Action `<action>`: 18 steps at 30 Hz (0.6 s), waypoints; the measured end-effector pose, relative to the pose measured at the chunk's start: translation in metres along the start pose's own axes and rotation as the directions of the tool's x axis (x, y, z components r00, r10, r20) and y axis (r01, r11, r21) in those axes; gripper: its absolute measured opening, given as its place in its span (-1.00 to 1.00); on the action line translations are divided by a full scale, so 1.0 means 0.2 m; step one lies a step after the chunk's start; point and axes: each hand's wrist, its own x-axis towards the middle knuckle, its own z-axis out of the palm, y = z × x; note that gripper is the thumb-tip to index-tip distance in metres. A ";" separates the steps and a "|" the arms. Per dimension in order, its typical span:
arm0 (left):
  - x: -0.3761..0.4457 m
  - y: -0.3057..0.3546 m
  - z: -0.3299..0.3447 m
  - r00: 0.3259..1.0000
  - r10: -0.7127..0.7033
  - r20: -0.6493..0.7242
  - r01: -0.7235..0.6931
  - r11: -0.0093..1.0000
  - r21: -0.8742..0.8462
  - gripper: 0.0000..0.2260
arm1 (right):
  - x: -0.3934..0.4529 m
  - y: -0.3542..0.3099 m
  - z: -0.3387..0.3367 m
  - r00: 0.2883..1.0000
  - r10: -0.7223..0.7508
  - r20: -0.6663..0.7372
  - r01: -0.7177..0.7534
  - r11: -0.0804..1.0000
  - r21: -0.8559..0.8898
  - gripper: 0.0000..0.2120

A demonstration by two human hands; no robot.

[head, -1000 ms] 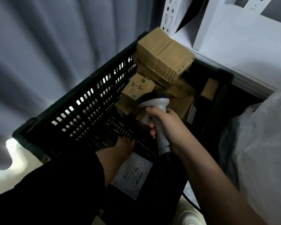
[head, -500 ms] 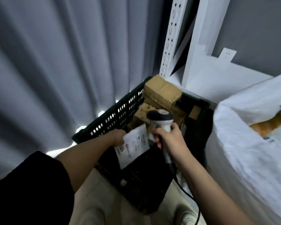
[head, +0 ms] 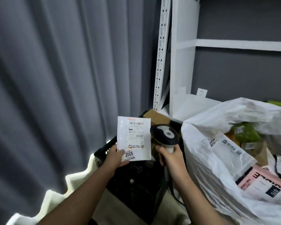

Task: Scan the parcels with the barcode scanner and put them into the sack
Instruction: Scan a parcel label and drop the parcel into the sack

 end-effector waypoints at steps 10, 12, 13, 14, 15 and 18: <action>0.05 -0.09 0.07 0.999 -0.040 0.003 0.040 0.994 -0.105 -0.76 | -0.06 -0.01 -0.01 0.999 -0.018 0.048 0.017 0.999 0.028 -0.85; 0.07 -0.10 0.09 0.999 -0.041 0.023 0.043 0.994 -0.102 -0.77 | -0.04 -0.01 0.00 0.999 -0.021 0.039 0.020 1.000 0.023 -0.83; 0.08 -0.10 0.09 0.999 -0.041 0.026 0.044 0.993 -0.107 -0.77 | -0.03 0.00 0.01 0.999 -0.017 0.037 0.016 1.000 0.025 -0.82; 0.09 -0.10 0.10 0.999 -0.040 0.030 0.044 0.993 -0.112 -0.77 | -0.02 0.00 0.01 0.999 -0.008 0.036 0.007 1.000 0.030 -0.83; 0.10 -0.10 0.10 0.999 -0.037 0.035 0.041 0.993 -0.108 -0.77 | -0.01 0.00 0.01 0.999 0.004 0.037 -0.005 0.999 0.036 -0.84; 0.12 -0.11 0.11 0.998 -0.041 0.045 0.045 0.994 -0.103 -0.76 | 0.00 0.01 0.01 0.999 0.025 0.036 -0.027 0.999 0.042 -0.85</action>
